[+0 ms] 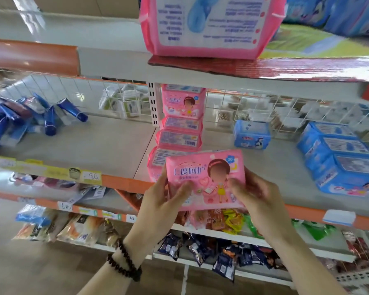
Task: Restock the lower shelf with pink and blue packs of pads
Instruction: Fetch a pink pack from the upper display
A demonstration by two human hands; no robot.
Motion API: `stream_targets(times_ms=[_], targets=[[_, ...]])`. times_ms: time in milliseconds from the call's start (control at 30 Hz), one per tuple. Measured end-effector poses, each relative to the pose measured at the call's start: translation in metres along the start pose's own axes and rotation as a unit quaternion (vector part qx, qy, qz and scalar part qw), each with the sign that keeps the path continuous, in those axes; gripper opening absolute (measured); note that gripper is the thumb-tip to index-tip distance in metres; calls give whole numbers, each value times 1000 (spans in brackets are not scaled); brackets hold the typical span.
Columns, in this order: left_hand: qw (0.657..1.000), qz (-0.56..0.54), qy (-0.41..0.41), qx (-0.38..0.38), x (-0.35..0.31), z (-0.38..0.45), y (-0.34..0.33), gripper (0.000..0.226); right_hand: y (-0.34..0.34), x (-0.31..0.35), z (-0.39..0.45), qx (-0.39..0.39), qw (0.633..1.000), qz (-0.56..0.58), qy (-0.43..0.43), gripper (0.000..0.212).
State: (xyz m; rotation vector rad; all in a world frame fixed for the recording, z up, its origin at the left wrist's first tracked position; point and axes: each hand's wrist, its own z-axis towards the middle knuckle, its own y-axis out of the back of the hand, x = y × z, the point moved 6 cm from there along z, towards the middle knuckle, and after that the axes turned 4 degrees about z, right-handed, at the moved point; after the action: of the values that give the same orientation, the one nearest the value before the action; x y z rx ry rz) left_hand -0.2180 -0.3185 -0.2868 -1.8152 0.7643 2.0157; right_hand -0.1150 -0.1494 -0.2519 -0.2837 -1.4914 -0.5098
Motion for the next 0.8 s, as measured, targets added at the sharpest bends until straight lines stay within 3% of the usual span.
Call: stream_targets(times_ms=[200,400,567,800], targets=[[1000,-8,2,-27,-20,24,3,37,7,-2,36,51,998,33,17,25],[994,73,-34,-80,-25,40,5,31,12,-20,70,89,995,36,15,35],[994,69,-33,-81,-18,58,16,32,4,-22,99,133,991,7,20,26],[995,66,-27,-64,-10,130,58,40,-19,-26,158,75,992,-101,21,5]])
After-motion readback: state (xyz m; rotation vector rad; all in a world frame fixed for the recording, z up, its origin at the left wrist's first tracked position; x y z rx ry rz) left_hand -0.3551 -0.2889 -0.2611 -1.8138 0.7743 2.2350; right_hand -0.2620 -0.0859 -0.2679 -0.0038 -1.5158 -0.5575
